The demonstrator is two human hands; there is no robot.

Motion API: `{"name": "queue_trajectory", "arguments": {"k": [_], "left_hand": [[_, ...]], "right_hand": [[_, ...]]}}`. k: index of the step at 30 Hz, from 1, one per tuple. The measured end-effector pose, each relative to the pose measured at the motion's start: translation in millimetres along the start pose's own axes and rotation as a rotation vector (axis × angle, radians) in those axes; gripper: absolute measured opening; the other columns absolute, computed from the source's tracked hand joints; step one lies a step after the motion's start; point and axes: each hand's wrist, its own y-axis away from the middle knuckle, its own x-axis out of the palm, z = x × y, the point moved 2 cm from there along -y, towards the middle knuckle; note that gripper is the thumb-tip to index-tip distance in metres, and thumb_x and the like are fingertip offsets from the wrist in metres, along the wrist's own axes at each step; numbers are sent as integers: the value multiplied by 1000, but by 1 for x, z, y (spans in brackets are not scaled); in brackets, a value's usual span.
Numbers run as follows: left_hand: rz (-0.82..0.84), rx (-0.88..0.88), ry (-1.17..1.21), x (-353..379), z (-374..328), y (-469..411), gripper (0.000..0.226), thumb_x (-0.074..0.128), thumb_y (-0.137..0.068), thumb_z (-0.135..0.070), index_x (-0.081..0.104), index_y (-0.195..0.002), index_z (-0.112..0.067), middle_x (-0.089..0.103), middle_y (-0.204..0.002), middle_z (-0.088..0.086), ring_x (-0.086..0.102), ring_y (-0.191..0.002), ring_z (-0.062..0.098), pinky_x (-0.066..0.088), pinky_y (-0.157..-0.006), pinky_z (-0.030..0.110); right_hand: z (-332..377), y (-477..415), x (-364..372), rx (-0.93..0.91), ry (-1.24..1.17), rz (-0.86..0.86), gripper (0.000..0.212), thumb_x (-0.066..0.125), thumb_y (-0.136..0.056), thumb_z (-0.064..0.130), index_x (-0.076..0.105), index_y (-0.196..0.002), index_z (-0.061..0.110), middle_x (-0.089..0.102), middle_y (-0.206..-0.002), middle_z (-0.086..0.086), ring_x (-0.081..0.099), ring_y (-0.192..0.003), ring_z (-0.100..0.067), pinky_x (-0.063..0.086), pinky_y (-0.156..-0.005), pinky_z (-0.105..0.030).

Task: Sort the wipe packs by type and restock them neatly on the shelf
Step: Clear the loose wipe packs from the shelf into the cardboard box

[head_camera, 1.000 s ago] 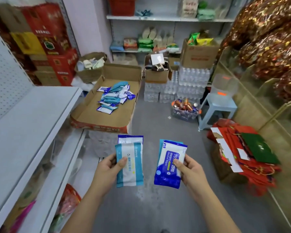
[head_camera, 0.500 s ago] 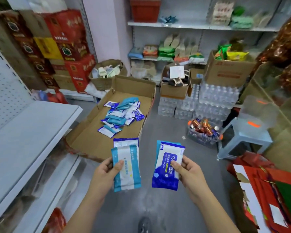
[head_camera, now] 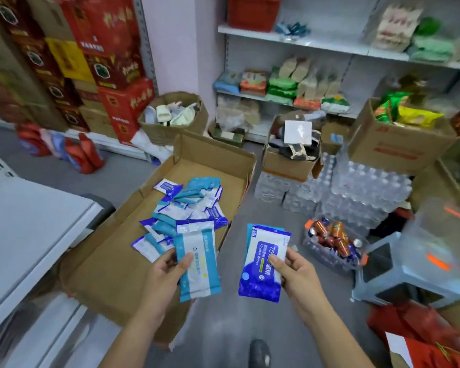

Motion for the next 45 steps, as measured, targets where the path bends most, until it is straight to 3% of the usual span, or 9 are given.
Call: {"name": "queue_trajectory", "arguments": {"k": [9,12,15,20,28,35,37,40,45], "left_hand": [[-329,-78,59,28,6,-101,16,70,-90,-18,70,-107,-18,78,-101,0,75,-92,20,61,-79,37],[-449,-115,80,17,12,-121,9,70,-91,-17,68,-98,-21,78,-86,-10,75,-78,10,60,-66,26],[-549,-137,106,-2,18,-140,6,67,-93,-11,68,-98,-14,77,-79,-11,73,-69,5,57,-57,17],[-668,-234,164,-43,49,-176,14,68,-93,-17,70,-104,-10,77,-103,10,71,-100,34,55,-94,52],[-838,-414,357,-86,106,-218,29,72,-91,-24,67,-115,-9,73,-109,12,72,-94,29,58,-83,43],[-946,-480,316,-106,116,-241,25,73,-90,-26,69,-108,-9,72,-93,7,69,-79,18,55,-66,30],[-1005,-540,177,-112,125,-236,33,74,-87,-37,73,-107,-11,73,-93,6,69,-81,18,57,-75,34],[-1020,-643,-138,-110,124,-215,35,55,-82,-66,68,-97,-37,71,-93,-10,68,-86,13,57,-86,41],[-1109,-369,19,-70,77,-191,44,60,-90,-59,54,-131,-45,60,-122,-23,57,-106,-6,50,-91,30]], "right_hand": [[27,-194,22,131,171,240,31,71,-87,12,65,-118,12,76,-106,-9,74,-92,-28,60,-80,-39],[27,-239,49,210,210,312,38,75,-85,17,63,-121,14,76,-106,-8,74,-94,-28,58,-86,-44],[22,-276,83,266,269,383,28,73,-86,12,64,-113,14,76,-103,-7,74,-89,-25,61,-75,-38],[-4,-327,144,317,429,488,40,73,-86,5,61,-123,7,75,-108,-10,74,-91,-28,60,-71,-36],[-53,-371,220,330,758,575,28,77,-84,12,66,-110,15,75,-101,-5,74,-87,-19,59,-64,-28],[-107,-394,288,282,969,802,25,78,-84,15,66,-104,9,74,-103,-6,72,-91,-18,59,-83,-38],[-113,-397,301,205,1037,874,34,81,-80,17,59,-107,20,67,-103,4,66,-91,-12,53,-79,-26],[-109,-400,307,137,1063,952,39,78,-84,17,53,-113,25,60,-109,10,60,-90,-5,47,-79,-23],[-82,-372,314,153,939,1190,48,73,-89,24,52,-132,32,56,-130,18,52,-121,0,45,-98,-21]]}}
